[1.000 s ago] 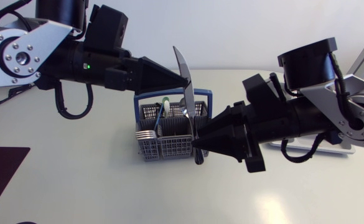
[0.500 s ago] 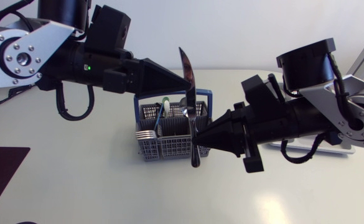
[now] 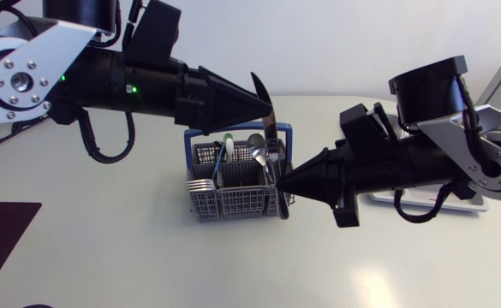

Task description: Sort the cutlery from the basket into the organizer compartments.

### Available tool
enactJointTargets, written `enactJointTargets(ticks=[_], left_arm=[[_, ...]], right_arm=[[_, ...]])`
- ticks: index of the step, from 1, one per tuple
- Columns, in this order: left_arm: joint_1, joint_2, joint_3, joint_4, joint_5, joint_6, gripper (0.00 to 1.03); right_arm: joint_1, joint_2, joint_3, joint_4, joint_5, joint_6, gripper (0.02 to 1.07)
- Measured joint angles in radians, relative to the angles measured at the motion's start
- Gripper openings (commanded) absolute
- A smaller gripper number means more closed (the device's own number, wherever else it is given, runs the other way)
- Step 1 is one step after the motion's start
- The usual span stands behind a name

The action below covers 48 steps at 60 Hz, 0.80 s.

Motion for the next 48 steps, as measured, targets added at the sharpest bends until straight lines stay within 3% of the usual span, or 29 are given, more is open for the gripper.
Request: enactJointTargets(ticks=[12,18,27,48], left_arm=[[-0.043,-0.005,-0.002,0.000,-0.226,0.004,0.98],[-0.086,-0.008,-0.006,0.001,-0.386,0.016,0.98],[-0.119,-0.008,-0.008,0.003,-0.538,0.039,0.98],[-0.179,0.026,-0.013,0.007,-0.790,0.111,0.98]], right_arm=[[-0.109,-0.001,-0.003,0.000,0.060,-0.018,0.08],[-0.172,-0.010,-0.006,0.003,0.112,-0.019,0.08],[-0.314,-0.024,-0.008,0.003,0.136,-0.024,0.08],[-0.616,0.124,0.118,-0.016,0.205,-0.071,0.08]])
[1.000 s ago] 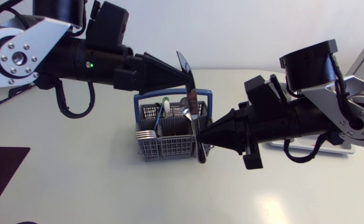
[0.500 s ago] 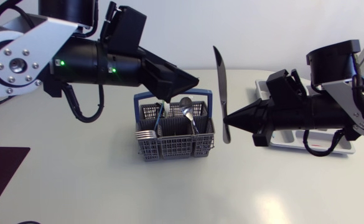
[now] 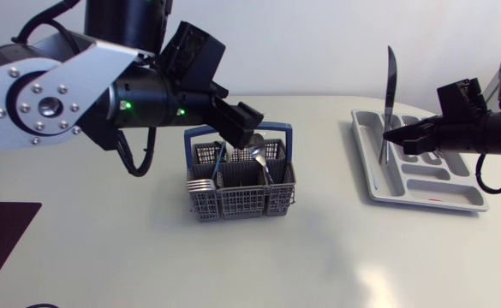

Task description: Sort the cutlery from the basket into the organizer compartments.

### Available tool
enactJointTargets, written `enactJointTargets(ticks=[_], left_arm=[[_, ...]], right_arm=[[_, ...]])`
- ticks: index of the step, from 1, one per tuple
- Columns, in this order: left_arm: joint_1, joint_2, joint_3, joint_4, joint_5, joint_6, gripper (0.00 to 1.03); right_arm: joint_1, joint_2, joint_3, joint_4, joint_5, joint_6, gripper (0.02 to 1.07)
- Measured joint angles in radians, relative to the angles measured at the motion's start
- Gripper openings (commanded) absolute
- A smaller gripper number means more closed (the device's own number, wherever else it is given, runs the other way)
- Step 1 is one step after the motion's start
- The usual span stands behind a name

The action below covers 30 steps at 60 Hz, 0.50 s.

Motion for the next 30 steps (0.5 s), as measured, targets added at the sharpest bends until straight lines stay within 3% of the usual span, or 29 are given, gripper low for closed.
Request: enactJointTargets(ticks=[30], left_arm=[[-0.039,0.041,-0.020,0.034,-0.211,0.048,0.98]], right_arm=[[-0.227,0.382,0.313,-0.012,0.291,-0.006,0.08]])
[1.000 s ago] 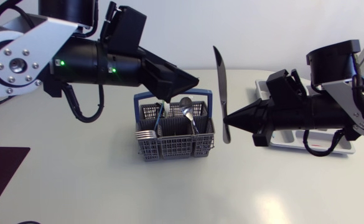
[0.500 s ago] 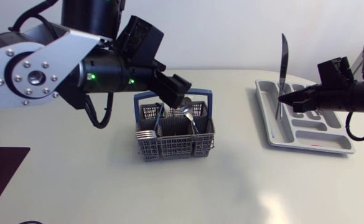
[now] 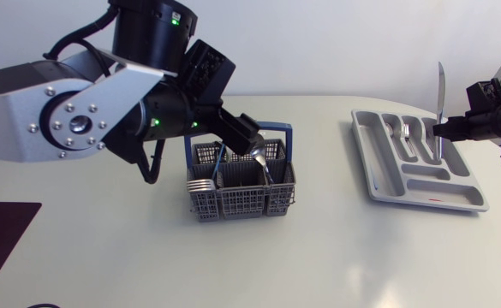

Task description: Sort the cutlery from the basket into the organizer compartments.

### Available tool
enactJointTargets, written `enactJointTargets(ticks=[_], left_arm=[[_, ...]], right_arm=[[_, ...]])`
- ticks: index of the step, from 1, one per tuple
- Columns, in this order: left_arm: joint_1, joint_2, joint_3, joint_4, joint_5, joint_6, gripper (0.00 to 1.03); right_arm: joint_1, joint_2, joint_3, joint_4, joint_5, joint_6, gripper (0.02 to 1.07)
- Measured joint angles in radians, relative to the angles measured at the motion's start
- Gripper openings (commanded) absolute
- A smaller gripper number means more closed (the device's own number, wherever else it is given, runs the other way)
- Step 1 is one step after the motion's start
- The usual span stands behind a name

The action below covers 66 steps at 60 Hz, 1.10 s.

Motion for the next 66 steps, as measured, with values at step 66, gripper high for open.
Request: enactJointTargets(ticks=[66], left_arm=[[-0.005,0.003,-0.029,0.011,-0.041,0.030,0.98]], right_arm=[[0.014,0.631,0.674,-0.242,0.463,0.133,0.08]])
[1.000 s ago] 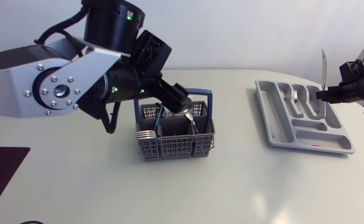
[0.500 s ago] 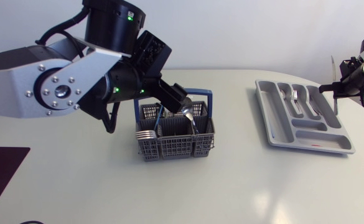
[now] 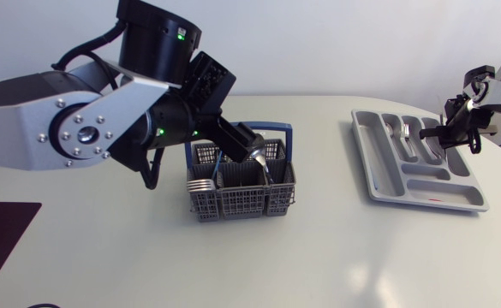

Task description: Sort the cutlery from the basket into the organizer compartments.

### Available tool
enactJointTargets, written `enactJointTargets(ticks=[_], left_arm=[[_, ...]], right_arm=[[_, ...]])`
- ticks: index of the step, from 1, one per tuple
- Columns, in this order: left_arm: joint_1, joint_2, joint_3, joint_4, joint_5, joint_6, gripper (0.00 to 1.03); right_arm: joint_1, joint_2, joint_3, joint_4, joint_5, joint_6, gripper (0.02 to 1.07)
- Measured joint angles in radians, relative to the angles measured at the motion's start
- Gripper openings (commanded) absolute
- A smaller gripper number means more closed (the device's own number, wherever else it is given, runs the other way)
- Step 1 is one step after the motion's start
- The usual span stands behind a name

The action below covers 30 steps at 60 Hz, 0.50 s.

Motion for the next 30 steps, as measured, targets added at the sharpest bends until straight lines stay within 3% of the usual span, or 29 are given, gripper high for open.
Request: enactJointTargets(ticks=[25,27,30], left_arm=[[-0.008,-0.018,-0.017,0.007,0.000,0.000,0.98],[-0.010,-0.018,-0.017,0.007,0.000,0.000,0.98],[-0.011,-0.018,-0.017,0.007,0.000,0.000,0.98]], right_arm=[[-0.014,0.105,0.092,-0.048,-0.003,0.010,0.14],[-0.018,0.108,0.092,-0.049,-0.003,0.010,0.19],[-0.021,0.111,0.092,-0.049,-0.003,0.010,0.36]])
